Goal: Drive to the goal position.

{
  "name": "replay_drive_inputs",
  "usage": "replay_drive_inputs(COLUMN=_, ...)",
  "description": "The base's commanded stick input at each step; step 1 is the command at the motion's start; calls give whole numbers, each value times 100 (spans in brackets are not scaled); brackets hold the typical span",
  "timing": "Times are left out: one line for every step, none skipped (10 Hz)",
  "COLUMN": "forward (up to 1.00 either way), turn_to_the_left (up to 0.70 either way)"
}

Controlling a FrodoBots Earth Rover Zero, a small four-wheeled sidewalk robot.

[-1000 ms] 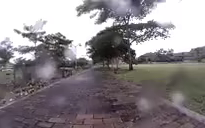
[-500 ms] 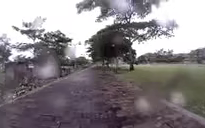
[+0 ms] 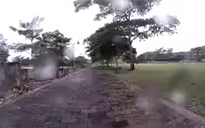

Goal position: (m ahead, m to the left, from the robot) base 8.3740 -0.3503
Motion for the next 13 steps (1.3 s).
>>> replay_drive_inputs(forward=70, turn_to_the_left=0)
replay_drive_inputs(forward=70, turn_to_the_left=0)
replay_drive_inputs(forward=70, turn_to_the_left=0)
replay_drive_inputs(forward=70, turn_to_the_left=0)
replay_drive_inputs(forward=70, turn_to_the_left=0)
replay_drive_inputs(forward=70, turn_to_the_left=0)
replay_drive_inputs(forward=70, turn_to_the_left=0)
replay_drive_inputs(forward=70, turn_to_the_left=0)
replay_drive_inputs(forward=70, turn_to_the_left=0)
replay_drive_inputs(forward=70, turn_to_the_left=0)
replay_drive_inputs(forward=70, turn_to_the_left=0)
replay_drive_inputs(forward=70, turn_to_the_left=0)
replay_drive_inputs(forward=70, turn_to_the_left=0)
